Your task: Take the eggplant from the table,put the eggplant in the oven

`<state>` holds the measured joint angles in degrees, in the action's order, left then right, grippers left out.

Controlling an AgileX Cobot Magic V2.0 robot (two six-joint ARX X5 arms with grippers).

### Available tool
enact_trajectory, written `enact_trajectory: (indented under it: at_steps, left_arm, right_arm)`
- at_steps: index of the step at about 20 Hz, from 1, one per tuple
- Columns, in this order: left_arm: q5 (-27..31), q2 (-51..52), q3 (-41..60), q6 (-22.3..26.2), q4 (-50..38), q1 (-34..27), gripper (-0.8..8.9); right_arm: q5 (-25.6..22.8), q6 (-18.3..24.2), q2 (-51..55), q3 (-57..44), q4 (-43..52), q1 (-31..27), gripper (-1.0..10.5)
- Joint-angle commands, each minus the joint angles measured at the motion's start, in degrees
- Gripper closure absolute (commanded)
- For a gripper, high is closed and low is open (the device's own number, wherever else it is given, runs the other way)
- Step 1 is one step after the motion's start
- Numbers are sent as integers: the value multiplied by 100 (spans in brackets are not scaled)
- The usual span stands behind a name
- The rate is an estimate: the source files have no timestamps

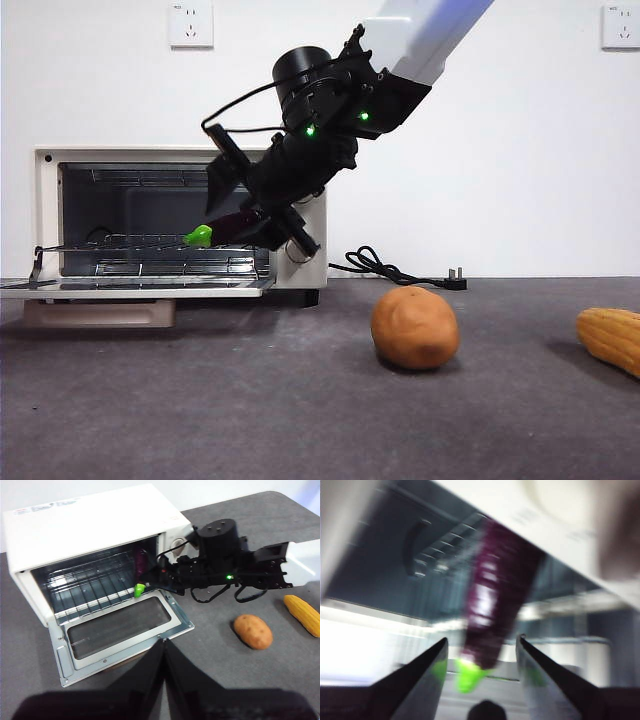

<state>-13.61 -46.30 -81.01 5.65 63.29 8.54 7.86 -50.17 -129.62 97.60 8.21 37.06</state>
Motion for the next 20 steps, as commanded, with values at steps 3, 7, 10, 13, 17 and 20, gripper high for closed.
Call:
enact_trajectory:
  at_steps: [3, 7, 10, 13, 17, 20]
  left_arm:
    - [15, -2, 24, 103, -11, 101, 819]
    - [17, -48, 24, 136, -13, 129, 819]
    - [17, -70, 24, 166, -17, 131, 819]
    - [22, -98, 24, 192, -26, 131, 819]
    - [42, -125, 24, 203, -33, 131, 819]
    - [39, -125, 24, 205, -35, 131, 819]
  right_arm:
    - [-57, 551, 212, 28, -98, 0, 652]
    - [-26, 682, 317, 28, -142, -4, 652]
    - [17, 804, 398, 28, -271, 0, 652]
    - [28, 911, 501, 28, -485, 7, 652]
    - [22, 1152, 658, 28, -756, 7, 652]
    - [24, 1294, 774, 28, -922, 7, 652]
